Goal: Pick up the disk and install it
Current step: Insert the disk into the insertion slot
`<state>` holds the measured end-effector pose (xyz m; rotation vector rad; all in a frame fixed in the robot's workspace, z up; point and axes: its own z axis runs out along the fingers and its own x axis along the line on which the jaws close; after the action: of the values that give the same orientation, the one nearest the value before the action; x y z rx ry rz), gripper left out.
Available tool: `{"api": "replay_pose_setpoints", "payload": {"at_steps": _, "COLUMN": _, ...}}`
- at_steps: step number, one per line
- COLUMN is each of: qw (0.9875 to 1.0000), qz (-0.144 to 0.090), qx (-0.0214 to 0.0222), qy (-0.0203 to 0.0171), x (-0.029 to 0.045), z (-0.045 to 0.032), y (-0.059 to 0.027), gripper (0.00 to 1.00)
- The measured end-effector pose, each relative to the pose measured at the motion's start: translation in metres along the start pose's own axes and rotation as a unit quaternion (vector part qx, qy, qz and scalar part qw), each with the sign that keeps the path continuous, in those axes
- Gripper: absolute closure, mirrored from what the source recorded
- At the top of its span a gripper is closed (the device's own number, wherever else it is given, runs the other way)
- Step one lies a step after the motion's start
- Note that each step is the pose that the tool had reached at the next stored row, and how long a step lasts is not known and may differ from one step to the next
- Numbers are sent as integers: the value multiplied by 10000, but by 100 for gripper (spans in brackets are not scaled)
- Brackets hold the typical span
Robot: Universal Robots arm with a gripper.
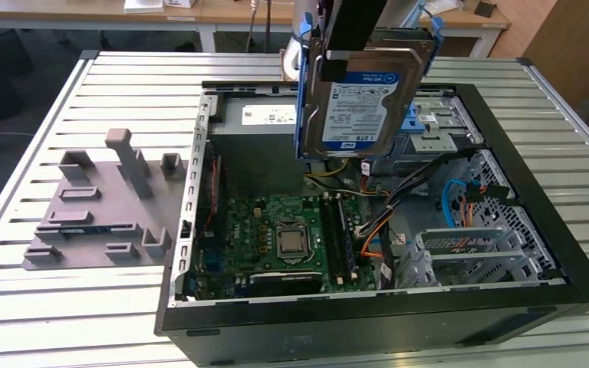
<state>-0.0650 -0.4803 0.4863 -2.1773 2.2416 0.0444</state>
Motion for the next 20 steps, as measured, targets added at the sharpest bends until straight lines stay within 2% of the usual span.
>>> {"api": "replay_pose_setpoints", "payload": {"at_steps": 5, "qw": 10000, "qz": 0, "qx": 0, "qy": 0, "x": 94, "z": 2, "y": -28, "gripper": 64}}
{"api": "replay_pose_setpoints", "payload": {"at_steps": 12, "qw": 10000, "qz": 0, "qx": -7, "qy": 1, "x": 152, "z": 14, "y": -192, "gripper": 64}}
{"api": "replay_pose_setpoints", "payload": {"at_steps": 20, "qw": 10000, "qz": 0, "qx": -6, "qy": 2, "x": 311, "z": 27, "y": -232, "gripper": 64}}
